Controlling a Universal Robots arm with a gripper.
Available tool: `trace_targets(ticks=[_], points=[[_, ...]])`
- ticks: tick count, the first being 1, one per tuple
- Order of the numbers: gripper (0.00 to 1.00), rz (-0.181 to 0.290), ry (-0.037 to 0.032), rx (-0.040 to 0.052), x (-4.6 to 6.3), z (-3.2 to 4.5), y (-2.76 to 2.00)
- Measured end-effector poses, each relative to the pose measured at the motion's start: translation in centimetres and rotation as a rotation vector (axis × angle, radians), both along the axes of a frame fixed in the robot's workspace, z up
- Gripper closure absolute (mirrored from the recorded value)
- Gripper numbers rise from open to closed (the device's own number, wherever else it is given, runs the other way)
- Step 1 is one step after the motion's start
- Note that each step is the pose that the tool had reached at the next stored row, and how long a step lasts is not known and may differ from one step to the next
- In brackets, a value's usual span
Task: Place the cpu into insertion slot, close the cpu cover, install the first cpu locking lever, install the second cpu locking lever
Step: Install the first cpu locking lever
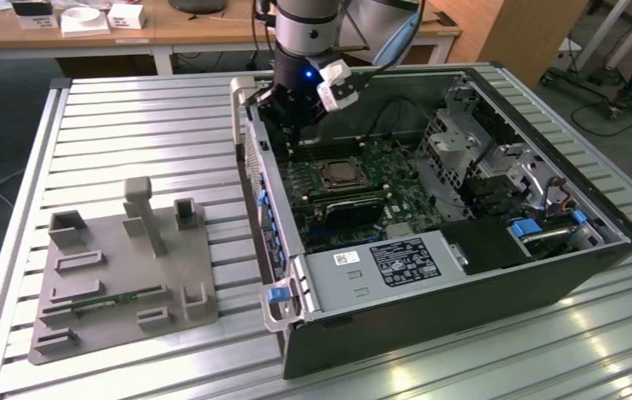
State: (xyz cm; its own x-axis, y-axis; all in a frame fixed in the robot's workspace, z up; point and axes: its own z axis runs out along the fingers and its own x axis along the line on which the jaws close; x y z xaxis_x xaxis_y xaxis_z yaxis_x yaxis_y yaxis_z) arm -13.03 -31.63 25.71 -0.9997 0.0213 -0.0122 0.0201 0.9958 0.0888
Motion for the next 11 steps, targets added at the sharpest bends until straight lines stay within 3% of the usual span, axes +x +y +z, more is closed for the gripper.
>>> trace_targets(ticks=[11], points=[[0.9,0.002,-0.0001,0.0002,0.87,-0.15,0.68]])
